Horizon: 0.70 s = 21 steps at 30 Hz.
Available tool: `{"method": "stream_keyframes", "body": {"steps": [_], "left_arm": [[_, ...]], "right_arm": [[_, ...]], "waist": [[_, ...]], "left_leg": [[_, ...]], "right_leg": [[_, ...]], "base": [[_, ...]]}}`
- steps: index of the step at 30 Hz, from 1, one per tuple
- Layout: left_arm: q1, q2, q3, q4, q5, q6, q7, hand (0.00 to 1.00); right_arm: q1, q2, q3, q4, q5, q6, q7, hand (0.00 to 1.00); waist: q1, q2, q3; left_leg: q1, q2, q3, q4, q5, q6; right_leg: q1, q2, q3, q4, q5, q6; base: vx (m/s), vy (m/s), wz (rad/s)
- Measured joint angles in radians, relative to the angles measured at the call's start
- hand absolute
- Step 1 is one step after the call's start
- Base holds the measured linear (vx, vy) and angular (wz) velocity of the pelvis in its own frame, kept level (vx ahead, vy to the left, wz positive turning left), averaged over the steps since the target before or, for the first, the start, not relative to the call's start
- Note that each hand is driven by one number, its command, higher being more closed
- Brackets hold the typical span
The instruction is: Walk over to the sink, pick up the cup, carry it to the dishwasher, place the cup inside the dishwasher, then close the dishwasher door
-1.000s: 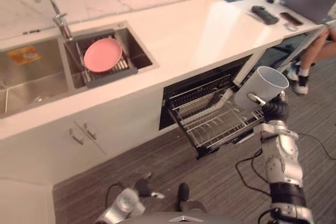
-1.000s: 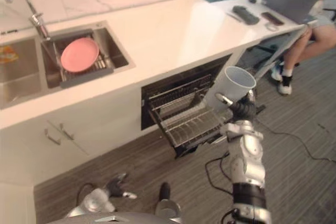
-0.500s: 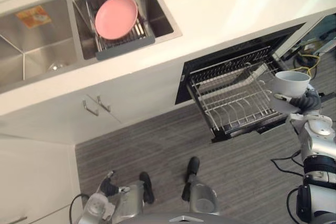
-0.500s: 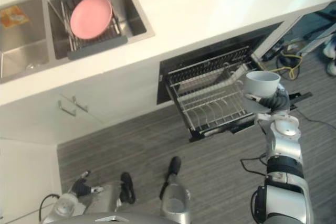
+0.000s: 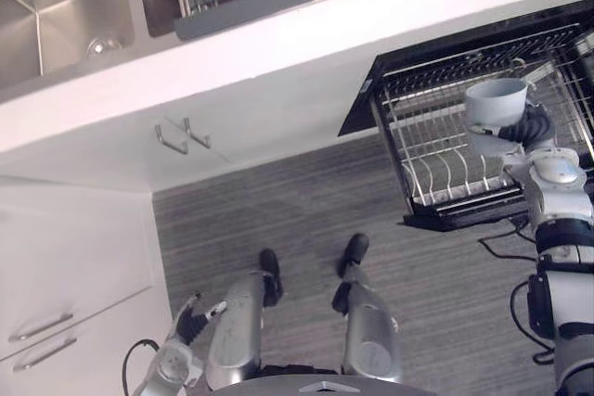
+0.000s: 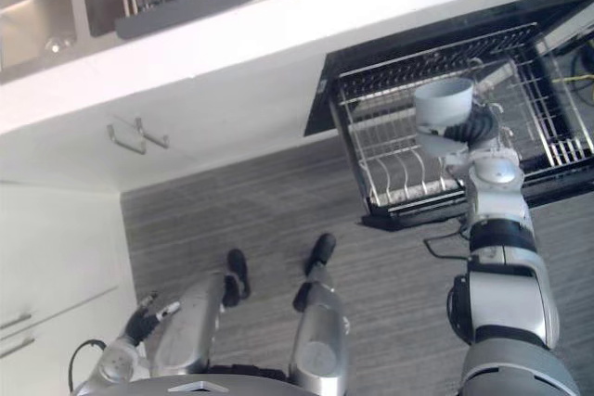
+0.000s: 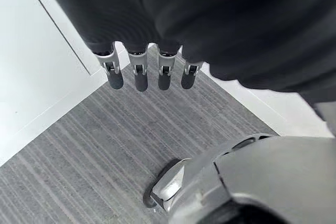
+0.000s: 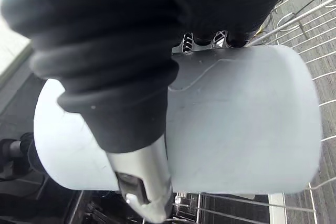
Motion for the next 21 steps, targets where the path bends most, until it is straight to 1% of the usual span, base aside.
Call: {"method": "stream_keyframes", "body": {"steps": [2, 5, 6, 8, 10, 13, 14, 15, 16, 18, 19, 21], "left_arm": [[-0.011, 0.001, -0.010, 0.002, 0.000, -0.001, 0.010, 0.00], [-0.016, 0.000, -0.015, 0.002, -0.002, -0.022, 0.017, 0.00], [-0.021, 0.000, -0.019, 0.003, -0.004, -0.024, 0.019, 0.00], [-0.031, 0.001, -0.040, 0.004, -0.018, -0.029, 0.034, 0.00], [-0.042, 0.002, -0.050, 0.012, -0.020, -0.031, 0.036, 0.00], [-0.069, -0.002, -0.068, 0.042, -0.022, -0.034, 0.040, 0.00], [-0.077, 0.002, -0.085, 0.043, -0.022, -0.035, 0.055, 0.00], [-0.082, 0.003, -0.090, 0.047, -0.023, -0.037, 0.066, 0.00], [-0.092, 0.001, -0.094, 0.062, -0.033, -0.037, 0.078, 0.00], [-0.110, -0.002, -0.099, 0.082, -0.039, -0.037, 0.081, 0.00], [-0.117, -0.002, -0.112, 0.088, -0.039, -0.035, 0.093, 0.00], [-0.126, 0.001, -0.132, 0.090, -0.039, -0.031, 0.101, 0.00]], "right_arm": [[-0.020, -0.011, 0.034, 0.012, 0.000, 0.008, 0.009, 1.00], [-0.075, -0.012, 0.095, 0.070, 0.000, 0.038, 0.020, 1.00], [-0.085, -0.012, 0.099, 0.088, 0.000, 0.049, 0.019, 1.00], [-0.114, -0.012, 0.104, 0.134, 0.000, 0.068, 0.017, 1.00], [-0.147, -0.012, 0.136, 0.167, -0.001, 0.076, 0.017, 1.00], [-0.192, -0.011, 0.160, 0.225, -0.004, 0.092, 0.015, 1.00], [-0.207, -0.011, 0.174, 0.239, -0.003, 0.100, 0.012, 1.00], [-0.216, -0.011, 0.177, 0.243, -0.002, 0.108, 0.007, 1.00], [-0.239, -0.011, 0.177, 0.263, -0.002, 0.114, -0.013, 1.00], [-0.266, -0.011, 0.176, 0.285, -0.006, 0.130, -0.034, 1.00], [-0.287, -0.011, 0.176, 0.304, -0.011, 0.133, -0.050, 0.00], [-0.290, -0.008, 0.177, 0.314, -0.021, 0.147, -0.065, 0.00]], "waist": [[0.014, 0.001, 0.008], [0.024, 0.008, 0.017], [0.027, 0.012, 0.021], [0.044, 0.015, 0.022], [0.050, 0.018, 0.024], [0.064, 0.032, 0.031], [0.072, 0.034, 0.031], [0.075, 0.034, 0.031], [0.075, 0.036, 0.033], [0.079, 0.040, 0.036], [0.077, 0.050, 0.041], [0.079, 0.050, 0.040]], "left_leg": [[-0.021, 0.000, -0.004, 0.004, 0.003, 0.004], [-0.055, -0.004, -0.020, 0.016, 0.008, 0.007], [-0.062, -0.005, -0.026, 0.018, 0.011, 0.008], [-0.083, -0.012, -0.028, 0.013, 0.023, 0.010], [-0.103, -0.019, -0.030, 0.009, 0.034, 0.012], [-0.112, -0.024, -0.030, 0.002, 0.048, 0.015], [-0.122, -0.024, -0.030, 0.002, 0.050, 0.015], [-0.134, -0.024, -0.032, 0.001, 0.055, 0.014], [-0.148, -0.025, -0.035, -0.001, 0.062, 0.012], [-0.167, -0.028, -0.043, -0.005, 0.073, 0.012], [-0.173, -0.031, -0.049, -0.013, 0.081, 0.011], [-0.174, -0.039, -0.050, -0.037, 0.099, 0.009]], "right_leg": [[-0.021, -0.004, -0.004, 0.013, -0.002, -0.002], [-0.051, -0.014, -0.016, 0.043, -0.012, -0.005], [-0.053, -0.016, -0.022, 0.046, -0.013, -0.005], [-0.084, -0.027, -0.022, 0.065, -0.016, -0.007], [-0.110, -0.036, -0.022, 0.081, -0.020, -0.010], [-0.125, -0.045, -0.024, 0.095, -0.021, -0.013], [-0.141, -0.048, -0.021, 0.106, -0.024, -0.016], [-0.153, -0.049, -0.022, 0.112, -0.025, -0.018], [-0.168, -0.051, -0.025, 0.116, -0.026, -0.020], [-0.187, -0.054, -0.029, 0.122, -0.025, -0.024], [-0.190, -0.057, -0.036, 0.123, -0.024, -0.025], [-0.203, -0.064, -0.038, 0.126, -0.025, -0.027]], "base": [[-0.06, 0.035, 0.10], [-0.05, 0.021, 0.14], [-0.05, 0.032, 0.18], [-0.05, 0.026, 0.11], [-0.04, 0.023, 0.08], [-0.03, 0.012, 0.06], [-0.06, 0.005, -0.01], [-0.07, 0.001, 0.06], [-0.05, -0.003, 0.10], [-0.04, -0.007, 0.11], [-0.02, -0.004, 0.14], [-0.01, 0.000, 0.10]]}}
